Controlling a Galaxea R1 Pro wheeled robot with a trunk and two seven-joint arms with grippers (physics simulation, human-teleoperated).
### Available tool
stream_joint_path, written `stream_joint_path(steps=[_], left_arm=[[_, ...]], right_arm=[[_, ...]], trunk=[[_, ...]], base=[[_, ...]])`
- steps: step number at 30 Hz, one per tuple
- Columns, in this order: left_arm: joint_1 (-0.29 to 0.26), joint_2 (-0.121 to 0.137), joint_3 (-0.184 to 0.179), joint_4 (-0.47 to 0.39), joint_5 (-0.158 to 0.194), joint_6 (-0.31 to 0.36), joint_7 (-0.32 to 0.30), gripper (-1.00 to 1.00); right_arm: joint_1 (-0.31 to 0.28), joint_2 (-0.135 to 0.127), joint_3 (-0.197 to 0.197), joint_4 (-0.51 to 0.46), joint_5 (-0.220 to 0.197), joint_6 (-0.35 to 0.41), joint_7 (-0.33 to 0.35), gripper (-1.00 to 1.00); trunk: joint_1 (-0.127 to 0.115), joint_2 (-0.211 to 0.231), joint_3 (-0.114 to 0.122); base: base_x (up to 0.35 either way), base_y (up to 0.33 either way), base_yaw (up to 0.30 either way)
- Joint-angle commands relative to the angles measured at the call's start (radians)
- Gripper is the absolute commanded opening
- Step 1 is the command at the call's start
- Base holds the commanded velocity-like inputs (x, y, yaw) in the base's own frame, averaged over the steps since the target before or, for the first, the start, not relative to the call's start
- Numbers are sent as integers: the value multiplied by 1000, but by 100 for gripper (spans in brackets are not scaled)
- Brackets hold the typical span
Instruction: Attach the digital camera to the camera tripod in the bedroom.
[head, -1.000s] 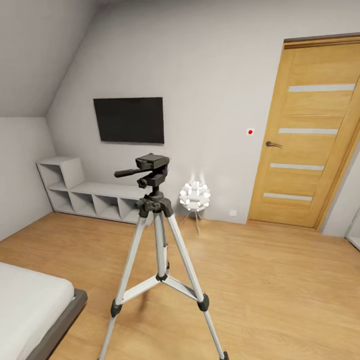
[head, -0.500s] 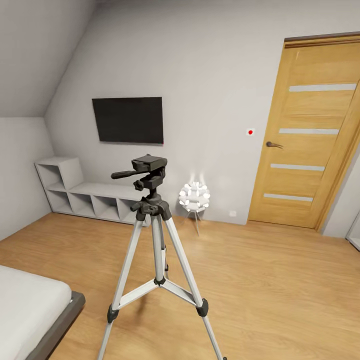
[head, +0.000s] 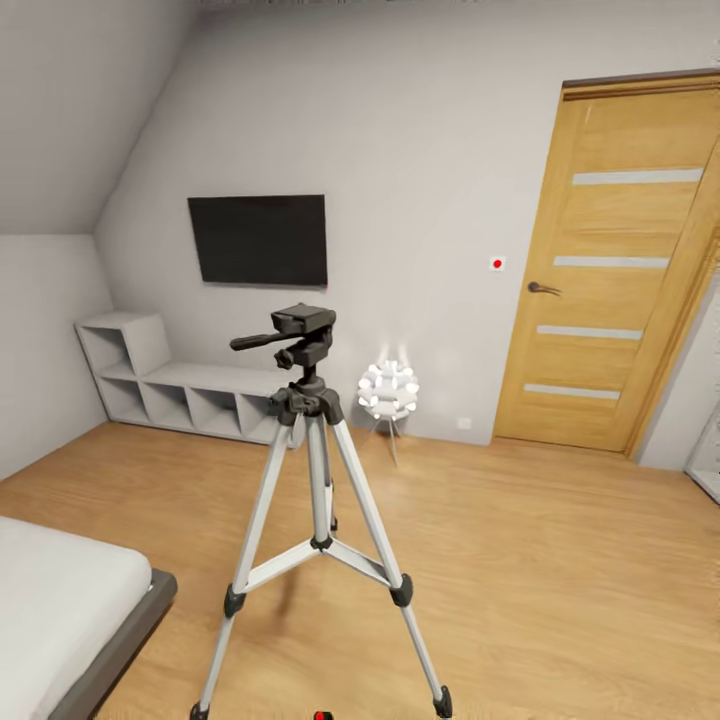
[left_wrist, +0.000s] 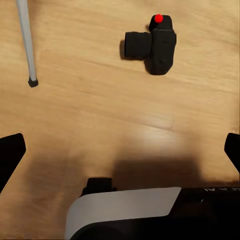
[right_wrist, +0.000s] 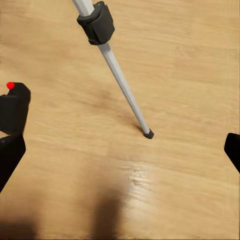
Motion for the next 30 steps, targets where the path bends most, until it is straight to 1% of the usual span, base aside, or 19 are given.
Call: stream_joint_path(steps=[1, 19, 26, 28, 30], left_arm=[[0, 0, 0, -1, 0, -2, 0, 100], [0, 0, 0, -1, 0, -1, 0, 100], [0, -1, 1, -5, 0, 0, 2, 100], [0, -1, 2, -15, 0, 0, 3, 100], [0, -1, 2, -51, 0, 1, 6, 100]], right_arm=[[0, 0, 0, 1, 1, -3, -1, 100], [0, 0, 0, 1, 0, -3, -1, 100], [0, -1, 0, 0, -1, -3, -1, 100], [0, -1, -1, -1, -1, -5, 0, 100], [0, -2, -2, -3, 0, -16, 0, 100]], trunk=[[-1, -1, -1], [-1, -1, -1], [-1, -1, -1], [-1, -1, -1], [-1, -1, -1]], base=[[-327, 0, 0], [-340, 0, 0], [-96, 0, 0], [-17, 0, 0], [-8, 0, 0]])
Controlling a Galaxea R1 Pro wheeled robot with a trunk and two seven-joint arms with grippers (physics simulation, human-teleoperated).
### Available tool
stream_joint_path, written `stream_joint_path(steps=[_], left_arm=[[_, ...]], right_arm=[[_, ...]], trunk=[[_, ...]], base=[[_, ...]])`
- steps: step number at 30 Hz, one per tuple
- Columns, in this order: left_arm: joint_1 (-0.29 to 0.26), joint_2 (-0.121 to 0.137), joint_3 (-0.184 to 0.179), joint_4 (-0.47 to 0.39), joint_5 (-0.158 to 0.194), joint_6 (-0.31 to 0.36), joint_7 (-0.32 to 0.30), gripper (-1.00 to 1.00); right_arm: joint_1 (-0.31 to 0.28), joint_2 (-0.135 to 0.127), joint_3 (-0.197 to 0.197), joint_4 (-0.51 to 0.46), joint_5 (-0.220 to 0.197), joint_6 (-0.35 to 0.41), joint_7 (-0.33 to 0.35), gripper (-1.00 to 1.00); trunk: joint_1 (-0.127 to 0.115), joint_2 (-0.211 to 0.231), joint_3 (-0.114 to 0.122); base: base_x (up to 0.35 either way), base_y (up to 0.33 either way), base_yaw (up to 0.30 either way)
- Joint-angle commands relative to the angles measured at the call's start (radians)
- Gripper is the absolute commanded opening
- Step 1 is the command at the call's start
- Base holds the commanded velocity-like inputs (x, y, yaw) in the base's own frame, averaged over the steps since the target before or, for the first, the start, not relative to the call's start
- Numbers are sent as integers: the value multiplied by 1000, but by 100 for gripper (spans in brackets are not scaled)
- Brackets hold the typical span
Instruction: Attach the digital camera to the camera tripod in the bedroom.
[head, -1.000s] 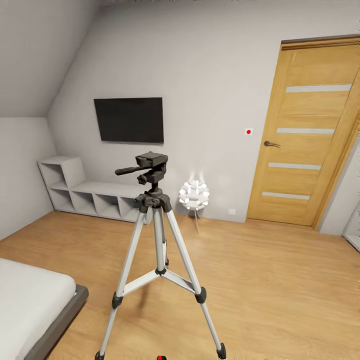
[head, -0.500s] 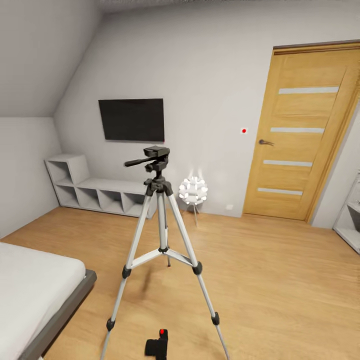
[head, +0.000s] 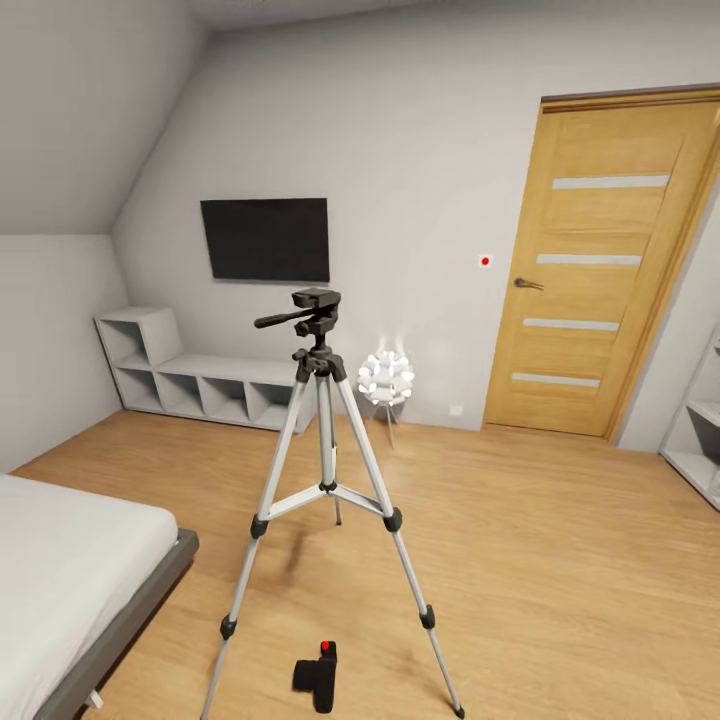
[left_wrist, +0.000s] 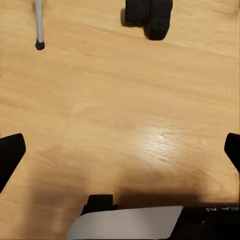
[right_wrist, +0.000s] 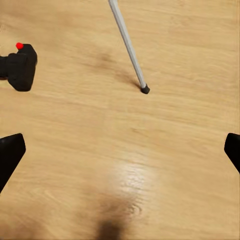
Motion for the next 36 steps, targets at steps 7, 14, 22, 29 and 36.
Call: stream_joint_path(steps=[7, 14, 22, 29, 36], left_arm=[[0, -1, 0, -156, 0, 16, 4, 100], [0, -6, 0, -445, -2, 269, 4, 100], [0, -6, 0, -726, -5, 477, 3, 100], [0, -6, 1, -771, -2, 495, 3, 100], [0, -33, -2, -773, -2, 498, 3, 100]], right_arm=[[0, 0, -1, -12, 2, -73, -1, 100], [0, -11, -2, -44, 1, -109, -2, 100], [0, -67, -5, -52, -2, -112, -3, 100], [0, -114, -7, -144, -4, -92, -16, 100], [-5, -148, -11, -446, -6, 176, -132, 100]], trunk=[[0, 0, -1], [0, 0, -1], [0, 0, -1], [0, 0, -1], [0, 0, -1]], base=[[-2, 0, 0], [0, 0, 0], [0, 0, 0], [0, 0, 0], [0, 0, 0]])
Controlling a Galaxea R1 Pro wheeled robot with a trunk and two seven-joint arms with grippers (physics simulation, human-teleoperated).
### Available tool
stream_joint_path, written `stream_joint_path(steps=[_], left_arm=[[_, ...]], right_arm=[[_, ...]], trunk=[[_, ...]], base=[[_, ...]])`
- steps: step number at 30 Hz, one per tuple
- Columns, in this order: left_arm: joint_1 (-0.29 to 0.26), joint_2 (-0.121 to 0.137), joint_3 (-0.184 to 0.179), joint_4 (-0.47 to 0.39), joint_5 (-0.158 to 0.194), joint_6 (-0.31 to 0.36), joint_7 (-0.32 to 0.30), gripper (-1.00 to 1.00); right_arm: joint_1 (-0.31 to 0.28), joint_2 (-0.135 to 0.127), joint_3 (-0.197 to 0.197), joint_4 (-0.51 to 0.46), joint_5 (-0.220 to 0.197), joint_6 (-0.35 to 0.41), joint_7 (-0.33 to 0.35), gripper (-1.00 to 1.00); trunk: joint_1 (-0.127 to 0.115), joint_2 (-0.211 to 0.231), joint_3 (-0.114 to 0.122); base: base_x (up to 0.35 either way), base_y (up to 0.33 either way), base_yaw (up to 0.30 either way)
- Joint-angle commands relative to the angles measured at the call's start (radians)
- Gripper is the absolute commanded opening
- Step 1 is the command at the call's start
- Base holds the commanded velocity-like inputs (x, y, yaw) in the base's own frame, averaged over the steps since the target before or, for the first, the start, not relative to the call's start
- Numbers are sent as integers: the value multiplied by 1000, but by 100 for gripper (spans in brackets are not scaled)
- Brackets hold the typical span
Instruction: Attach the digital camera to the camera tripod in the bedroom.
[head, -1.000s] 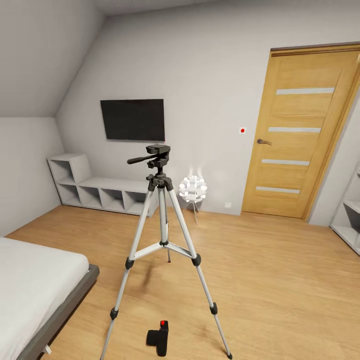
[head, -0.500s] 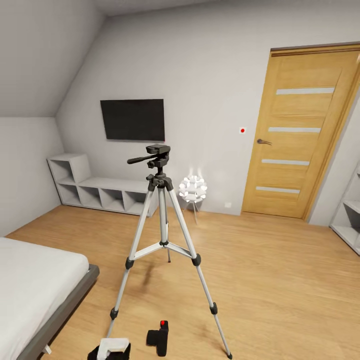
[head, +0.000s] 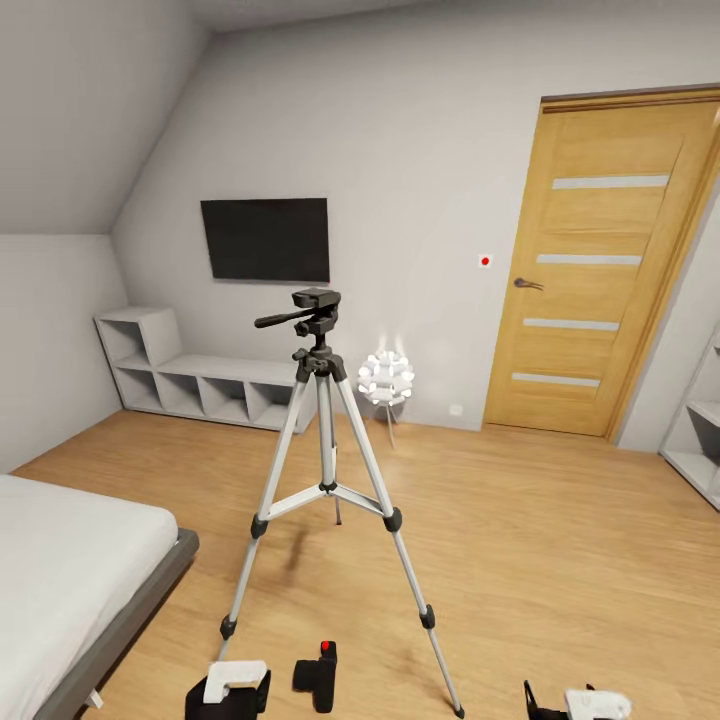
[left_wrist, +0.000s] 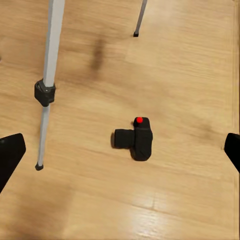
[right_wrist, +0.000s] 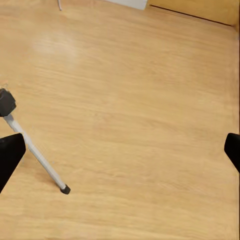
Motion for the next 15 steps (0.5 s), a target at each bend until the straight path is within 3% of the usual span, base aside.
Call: stream_joint_path(steps=[1, 4, 7, 11, 14, 15], left_arm=[[0, -3, 0, -1, 0, 6, 0, 100], [0, -12, 0, 14, -1, 6, 0, 100], [0, -15, -1, 39, -1, 6, -1, 100], [-4, -20, -2, 103, -2, 6, -2, 100], [-79, -47, -3, 127, -3, 15, 1, 100], [-142, -62, -4, 131, -3, 67, 1, 100]], right_arm=[[-3, -1, 1, -34, 0, 27, -8, 100], [-27, -3, 1, -155, 0, 143, -20, 100], [-70, -5, 0, -198, 0, 212, -24, 100], [-175, -4, 0, -215, 0, 300, -30, 100], [-237, -10, 1, -218, 1, 345, -32, 100], [-260, -19, 0, -218, 0, 356, -32, 100]], trunk=[[0, -1, -1], [0, -1, -1], [0, -1, -1], [0, -1, -1], [0, -1, -1], [0, -1, -1]], base=[[0, 0, 0], [0, 0, 0], [0, 0, 0], [0, 0, 0], [0, 0, 0], [0, 0, 0]])
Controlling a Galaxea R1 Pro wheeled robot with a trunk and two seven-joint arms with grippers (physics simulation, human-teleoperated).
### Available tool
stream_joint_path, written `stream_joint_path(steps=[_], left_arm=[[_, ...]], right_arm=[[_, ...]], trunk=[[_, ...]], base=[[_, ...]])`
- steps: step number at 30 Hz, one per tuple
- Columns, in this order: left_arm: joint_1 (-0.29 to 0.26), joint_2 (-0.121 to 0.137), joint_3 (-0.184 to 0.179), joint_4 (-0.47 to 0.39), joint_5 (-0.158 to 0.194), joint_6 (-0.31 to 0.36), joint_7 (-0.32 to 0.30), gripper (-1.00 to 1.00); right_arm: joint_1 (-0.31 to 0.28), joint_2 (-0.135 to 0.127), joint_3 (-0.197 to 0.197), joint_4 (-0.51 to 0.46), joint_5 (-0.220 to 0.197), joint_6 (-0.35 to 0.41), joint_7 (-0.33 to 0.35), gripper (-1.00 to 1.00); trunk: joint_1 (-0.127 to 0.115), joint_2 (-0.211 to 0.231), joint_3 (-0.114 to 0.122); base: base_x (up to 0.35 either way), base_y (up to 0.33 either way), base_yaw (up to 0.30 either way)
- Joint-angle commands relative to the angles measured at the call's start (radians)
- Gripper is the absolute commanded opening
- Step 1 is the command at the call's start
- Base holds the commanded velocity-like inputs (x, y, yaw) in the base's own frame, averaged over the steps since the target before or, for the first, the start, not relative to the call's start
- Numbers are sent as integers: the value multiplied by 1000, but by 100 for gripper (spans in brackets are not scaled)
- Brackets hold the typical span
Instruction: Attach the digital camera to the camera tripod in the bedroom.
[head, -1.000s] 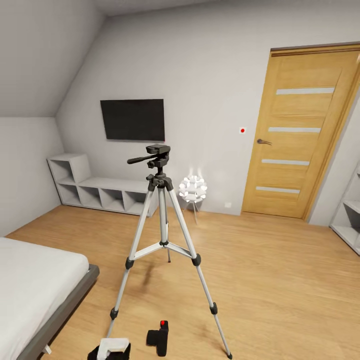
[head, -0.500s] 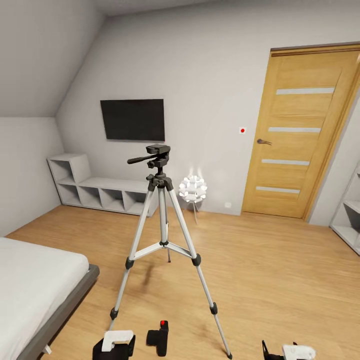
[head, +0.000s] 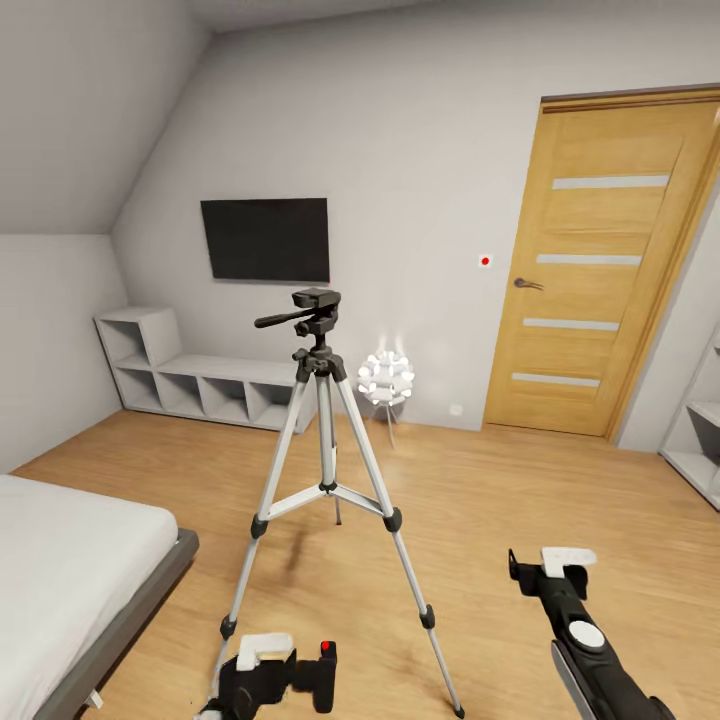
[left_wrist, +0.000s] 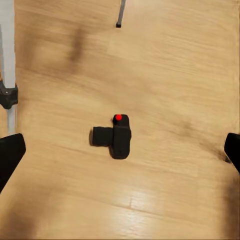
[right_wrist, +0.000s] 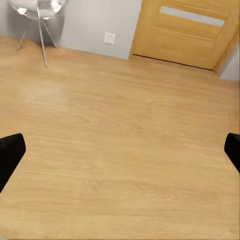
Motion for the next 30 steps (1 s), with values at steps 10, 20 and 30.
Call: stream_joint_path(steps=[10, 20, 30], left_arm=[[-209, -23, -1, 10, 0, 205, 0, 100], [-228, -19, -141, 181, 3, 207, -4, 100], [-226, -11, -169, 200, 65, 208, -2, 100]], right_arm=[[-19, -8, 1, -7, -5, 28, -4, 100], [-20, -8, 2, -12, -4, 29, -3, 100], [-20, -10, 2, -15, -2, 24, 0, 100]], trunk=[[0, -1, -1], [0, -1, -1], [0, -1, -1]], base=[[0, 0, 0], [0, 0, 0], [0, 0, 0]])
